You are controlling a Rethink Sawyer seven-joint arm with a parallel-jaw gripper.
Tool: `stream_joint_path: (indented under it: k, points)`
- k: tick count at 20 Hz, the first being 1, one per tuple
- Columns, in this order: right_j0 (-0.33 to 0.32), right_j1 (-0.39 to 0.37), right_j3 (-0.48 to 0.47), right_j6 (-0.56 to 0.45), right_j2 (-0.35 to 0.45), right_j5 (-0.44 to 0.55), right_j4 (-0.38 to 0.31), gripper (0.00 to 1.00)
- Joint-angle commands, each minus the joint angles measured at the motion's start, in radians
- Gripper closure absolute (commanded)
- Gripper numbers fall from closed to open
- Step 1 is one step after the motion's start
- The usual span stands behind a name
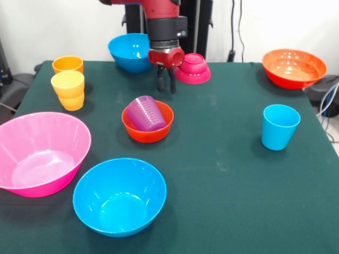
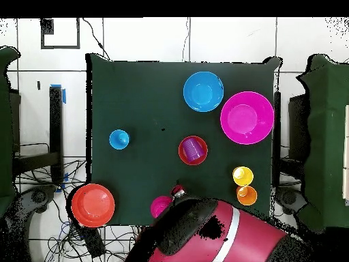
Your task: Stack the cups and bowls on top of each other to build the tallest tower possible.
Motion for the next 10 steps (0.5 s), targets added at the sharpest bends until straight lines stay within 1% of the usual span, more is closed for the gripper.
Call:
stream_joint_path:
  k: [1, 4, 6, 7, 10]
  points:
    - [-0.197, 0.348, -0.308, -0.091, -0.105, 0.496, 0.066, 0.0]
    - [-0.233, 0.352, -0.311, -0.105, -0.106, 0.508, 0.058, 0.0]
    - [-0.235, 0.358, -0.315, -0.112, -0.112, 0.5, 0.062, 0.0]
    - [-0.245, 0.355, -0.315, -0.119, -0.104, 0.514, 0.059, 0.0]
    - [-0.225, 0.354, -0.306, -0.115, -0.122, 0.5, 0.08, 0.0]
